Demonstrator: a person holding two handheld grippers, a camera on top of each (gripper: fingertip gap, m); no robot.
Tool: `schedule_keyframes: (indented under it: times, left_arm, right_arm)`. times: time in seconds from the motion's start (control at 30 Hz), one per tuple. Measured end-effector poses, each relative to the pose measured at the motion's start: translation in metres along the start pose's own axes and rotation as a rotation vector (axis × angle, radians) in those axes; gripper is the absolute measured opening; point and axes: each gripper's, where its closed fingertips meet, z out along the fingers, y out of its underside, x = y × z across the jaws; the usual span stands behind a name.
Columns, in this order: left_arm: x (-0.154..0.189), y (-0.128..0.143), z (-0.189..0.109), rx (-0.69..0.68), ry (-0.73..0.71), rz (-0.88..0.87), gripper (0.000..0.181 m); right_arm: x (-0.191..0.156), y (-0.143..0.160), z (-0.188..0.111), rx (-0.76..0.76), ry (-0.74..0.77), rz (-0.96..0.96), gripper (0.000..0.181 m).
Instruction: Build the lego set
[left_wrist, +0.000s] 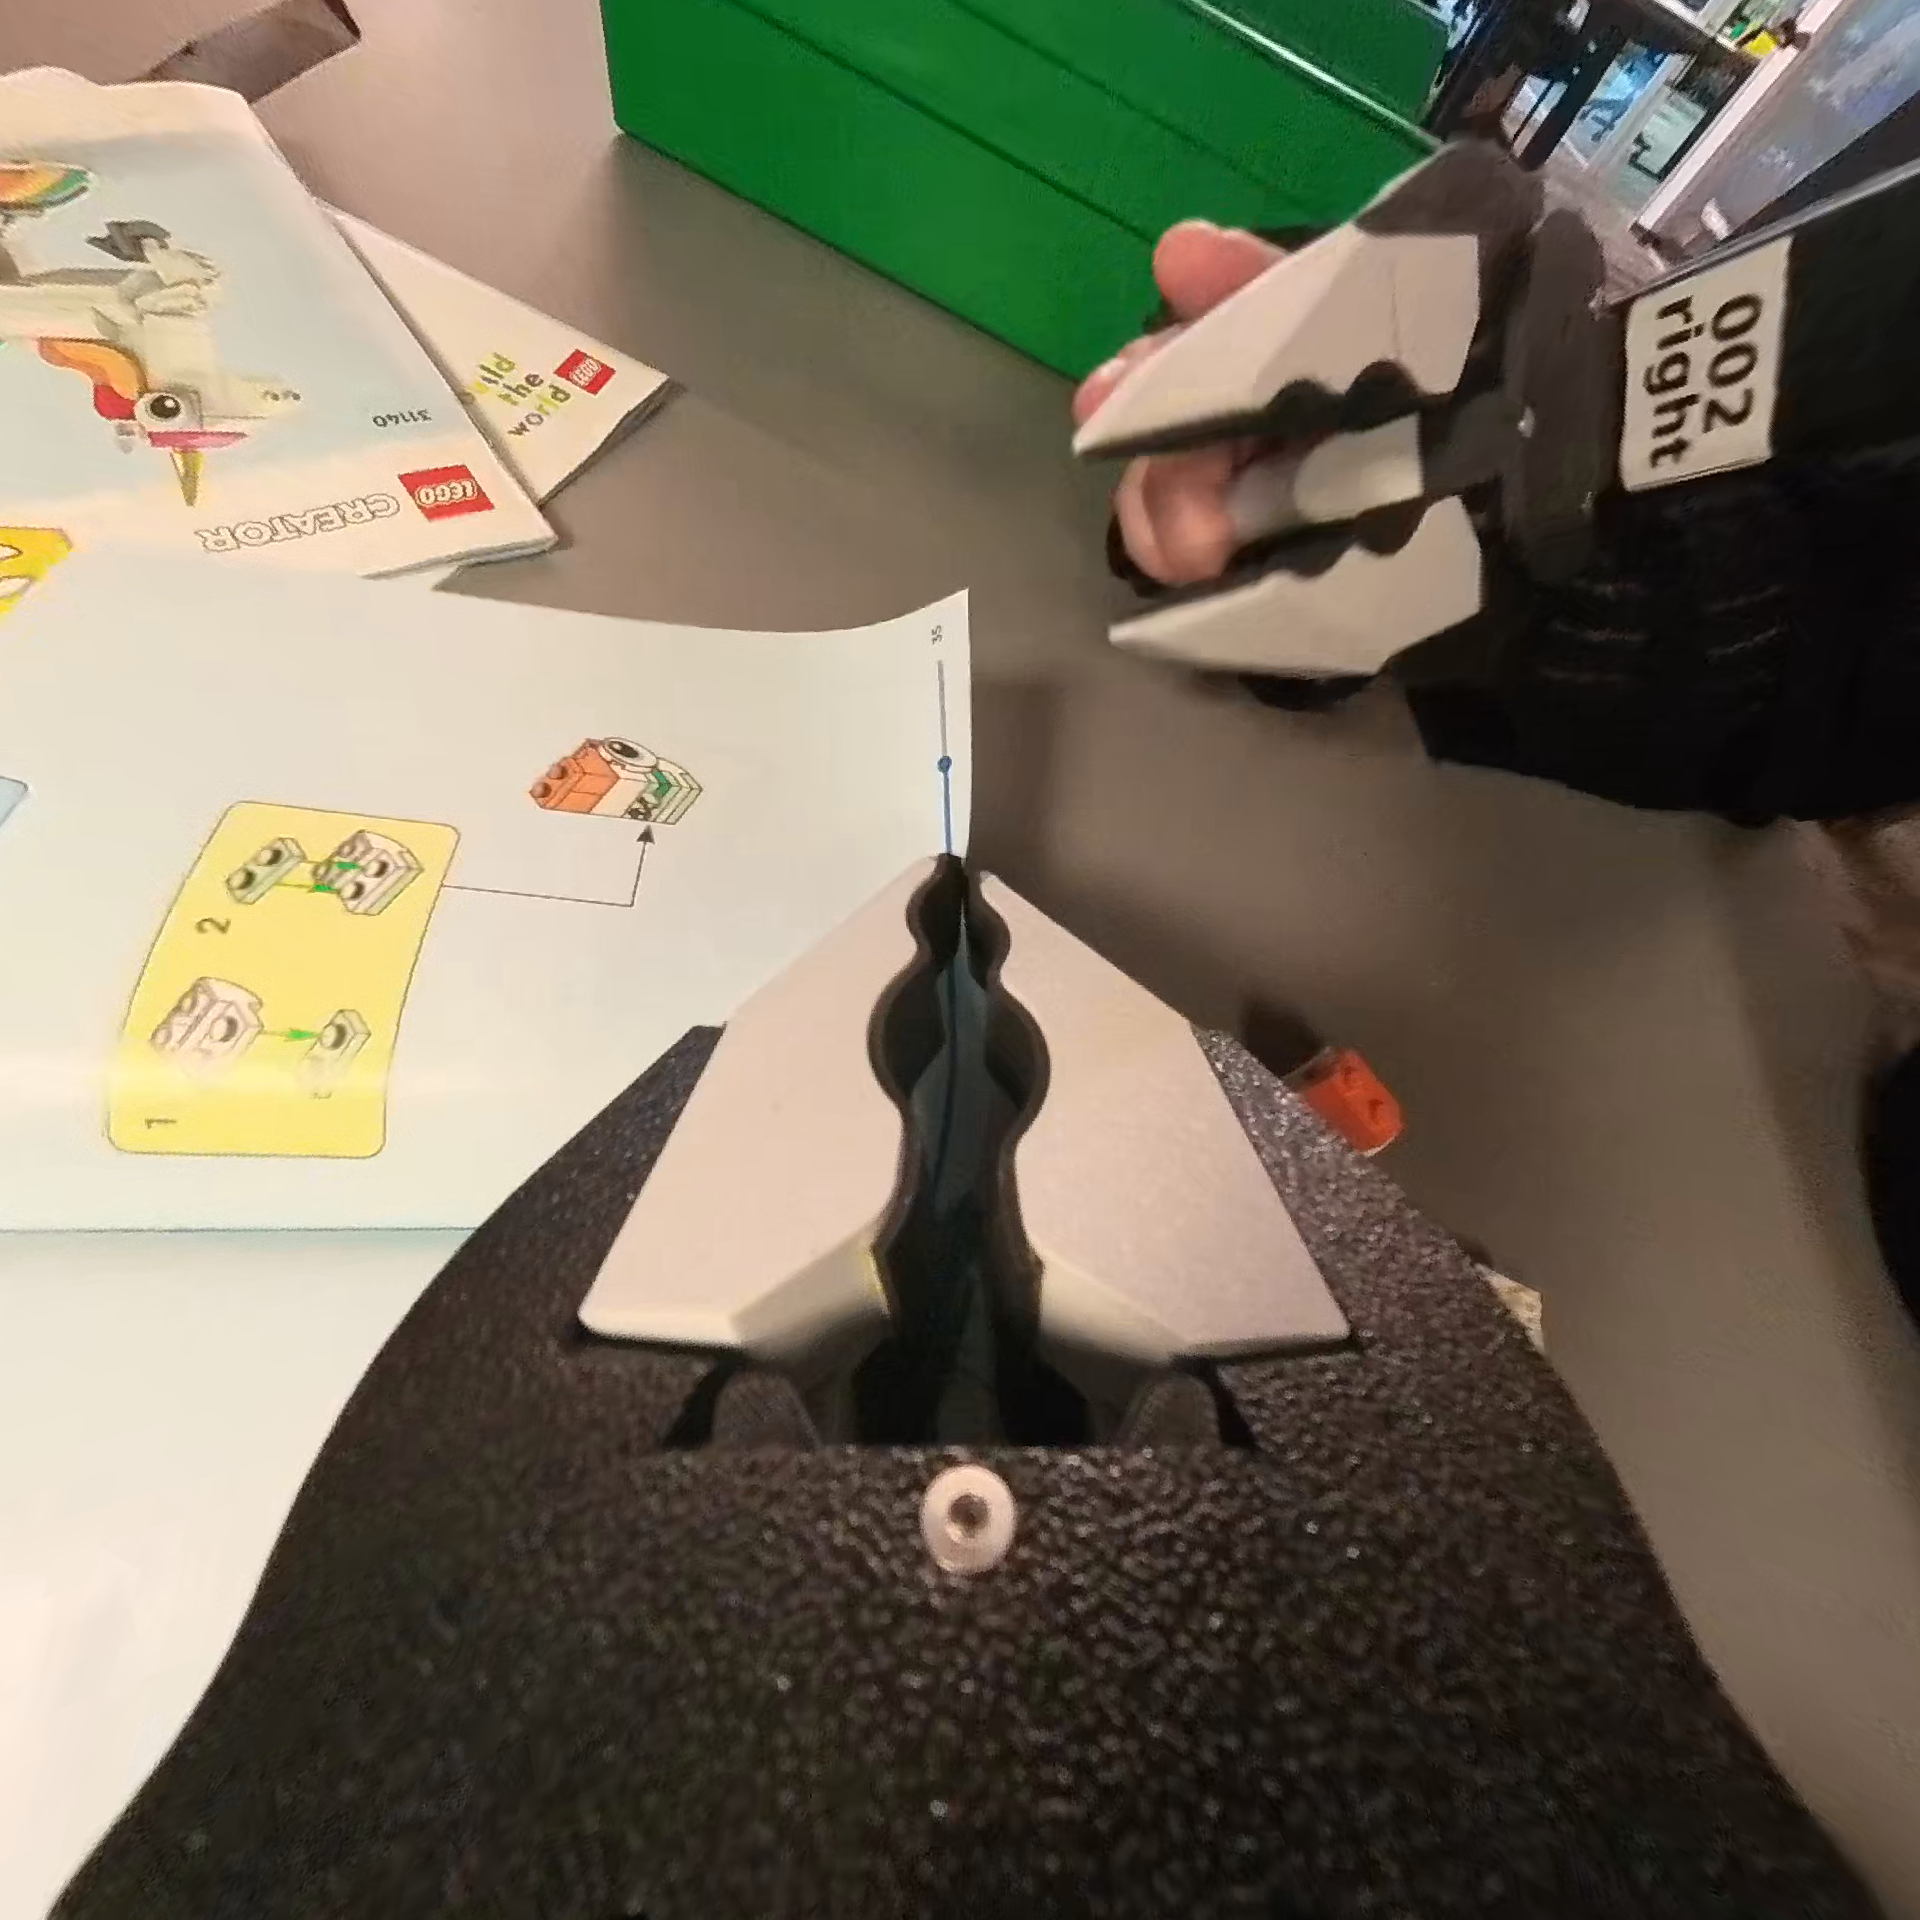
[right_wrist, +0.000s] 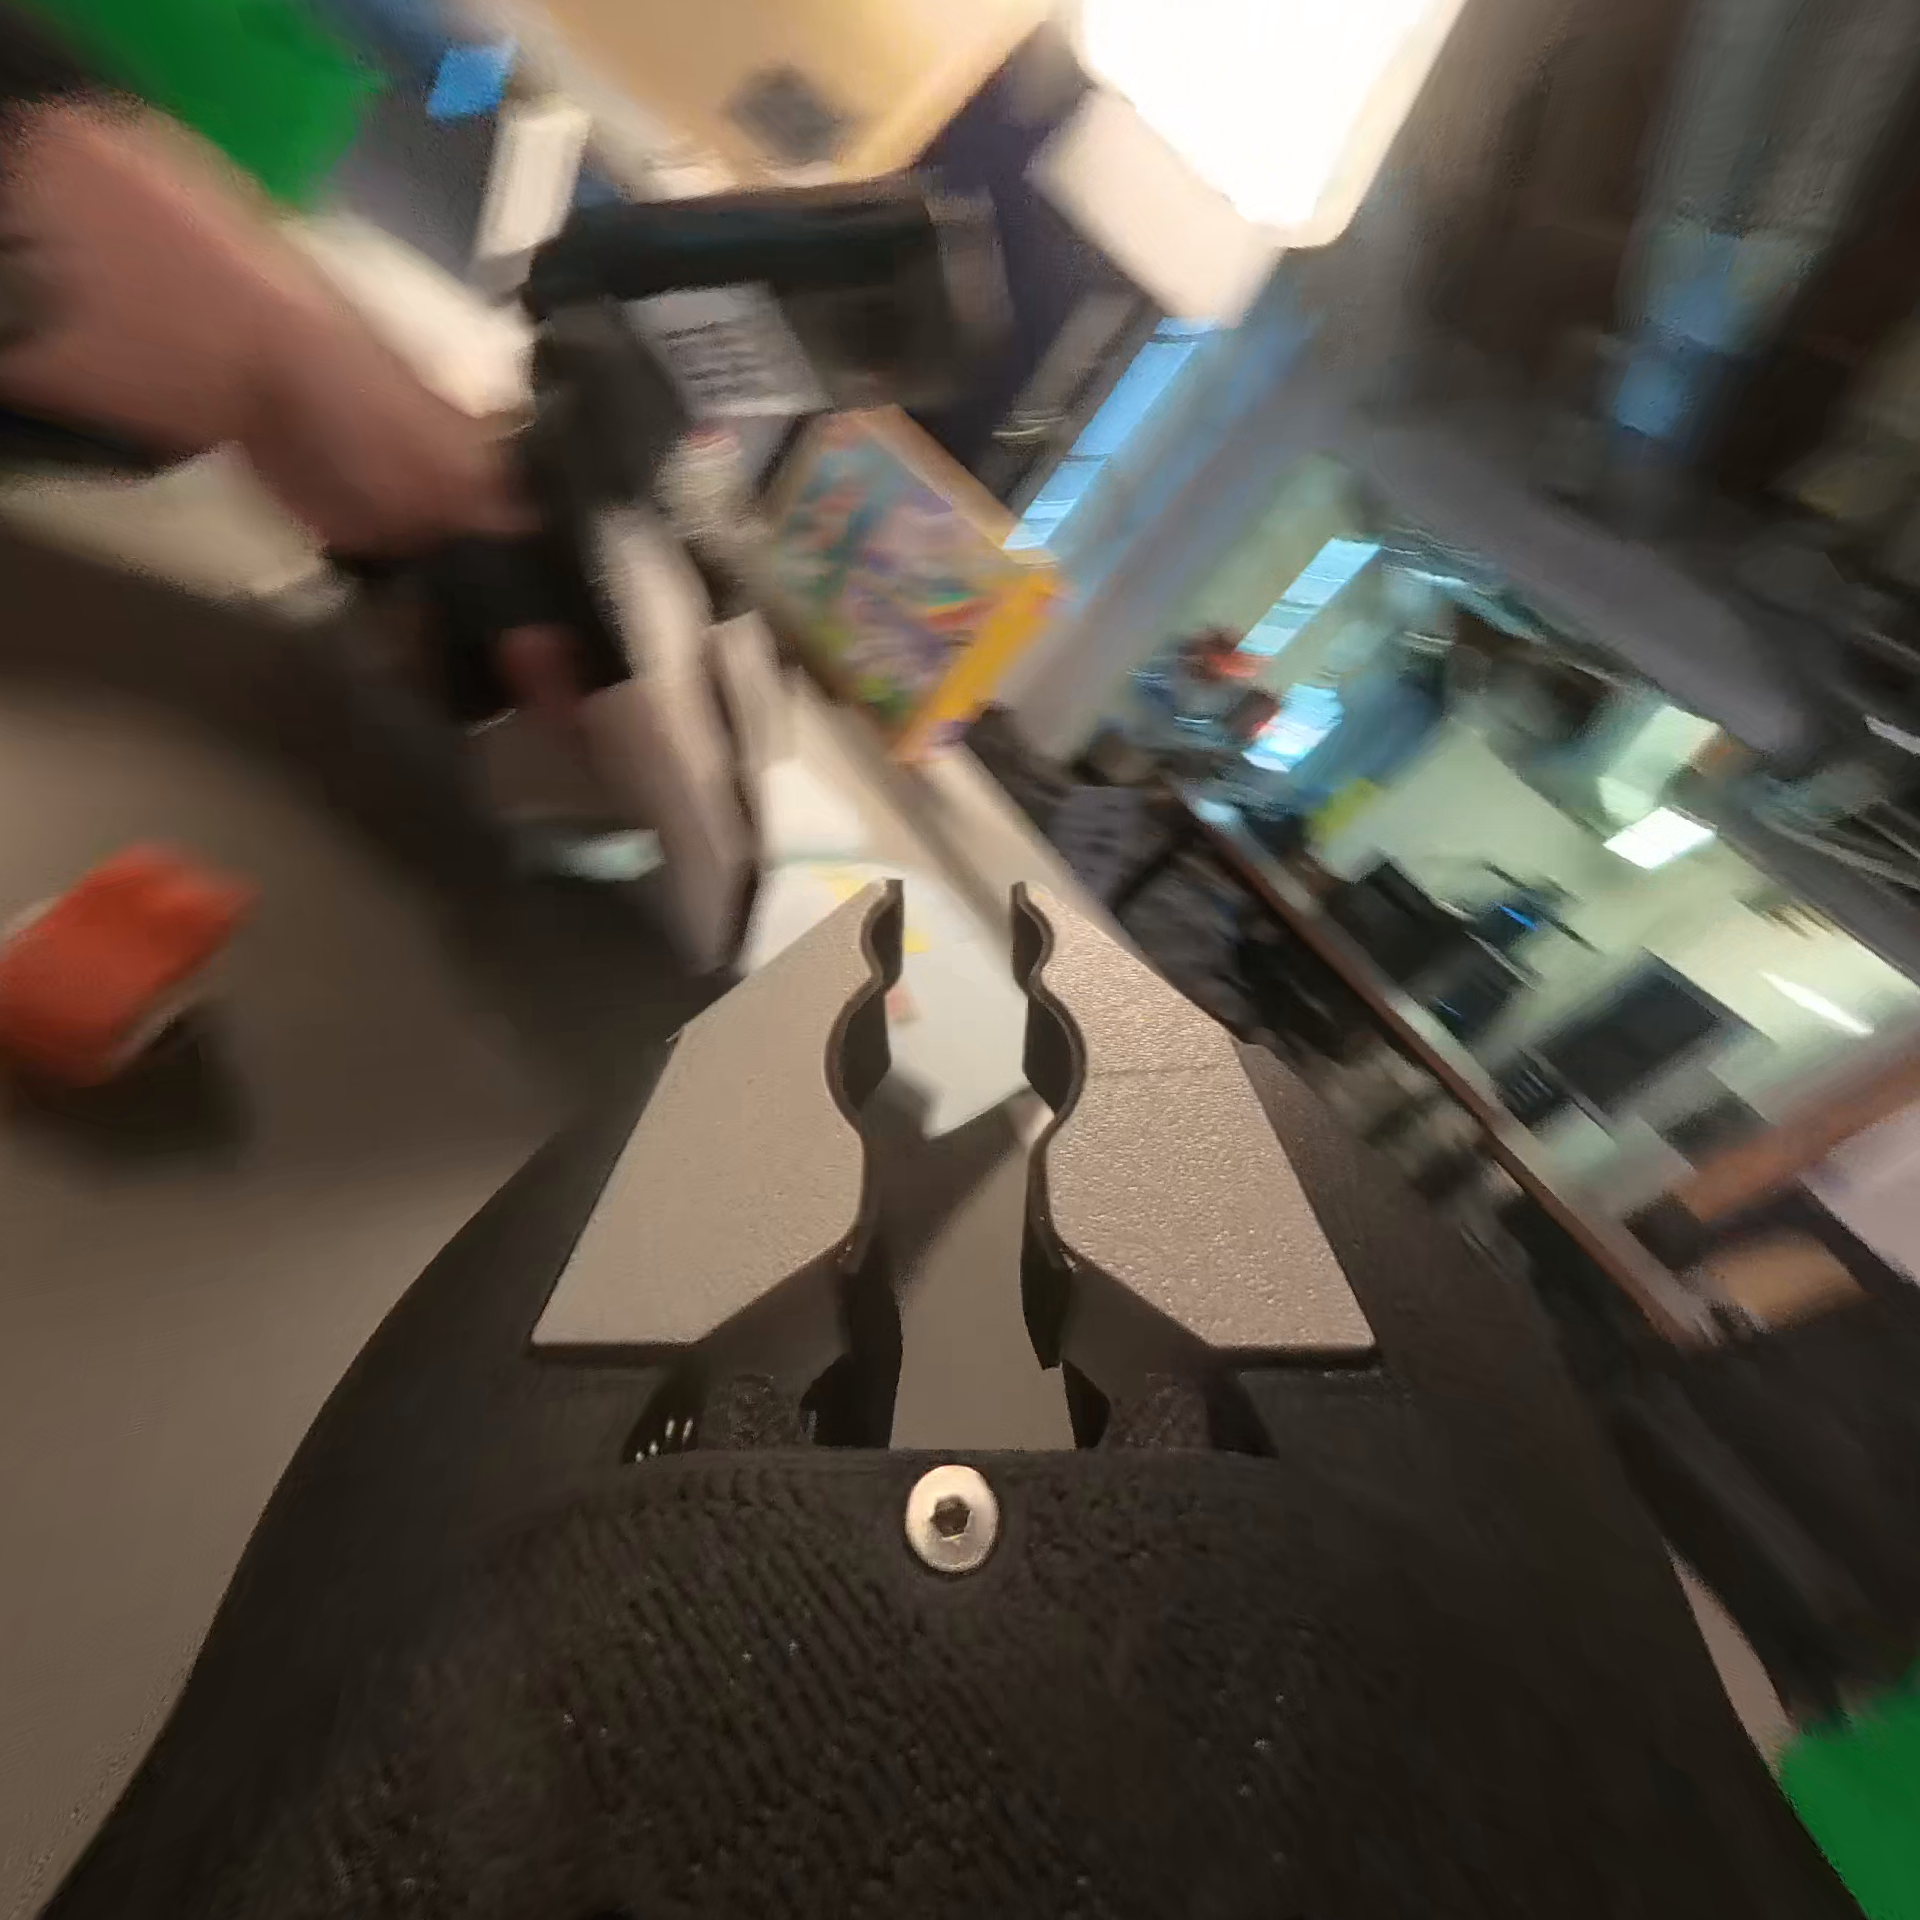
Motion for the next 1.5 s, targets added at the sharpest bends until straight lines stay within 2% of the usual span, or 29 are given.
schedule_keyframes:
  times: [0.07, 0.2, 0.6, 0.8, 1.0, 1.2, 1.3, 1.4, 1.43, 1.5]
  left_arm:
    - [0.001, 0.001, 0.001, -0.009, -0.002, 0.01, 0.0]
    - [0.001, 0.002, 0.001, -0.012, -0.002, 0.013, 0.0]
    - [0.001, 0.001, 0.0, -0.003, 0.006, 0.006, 0.0]
    - [0.001, 0.001, 0.001, -0.008, 0.003, 0.007, 0.0]
    - [-0.002, -0.004, -0.004, 0.04, -0.073, 0.059, 0.0]
    - [0.015, -0.019, -0.023, 0.128, -0.187, 0.112, 0.019]
    - [0.035, -0.022, -0.043, 0.171, -0.265, 0.186, 0.021]
    - [0.064, -0.011, -0.062, 0.195, -0.277, 0.229, 0.023]
    - [0.075, -0.004, -0.066, 0.195, -0.26, 0.237, 0.024]
    - [0.103, 0.012, -0.067, 0.175, -0.153, 0.221, 0.04]
  right_arm:
    - [-0.009, 0.006, -0.003, -0.028, -0.05, -0.101, 0.022]
    - [-0.015, 0.018, -0.005, -0.088, -0.057, -0.297, 0.023]
    - [-0.023, 0.026, -0.001, -0.141, -0.067, -0.431, 0.019]
    - [-0.02, 0.025, -0.002, -0.131, -0.057, -0.399, 0.019]
    - [-0.013, 0.018, -0.005, -0.09, -0.057, -0.244, 0.019]
    - [-0.035, -0.005, -0.01, -0.046, -0.246, 0.114, 0.017]
    - [-0.048, -0.017, -0.015, -0.07, -0.276, 0.203, 0.017]
    - [-0.066, -0.026, -0.024, -0.146, -0.313, 0.336, 0.02]
    - [-0.073, -0.028, -0.027, -0.179, -0.33, 0.401, 0.021]
    - [-0.096, -0.029, -0.036, -0.283, -0.434, 0.563, 0.025]
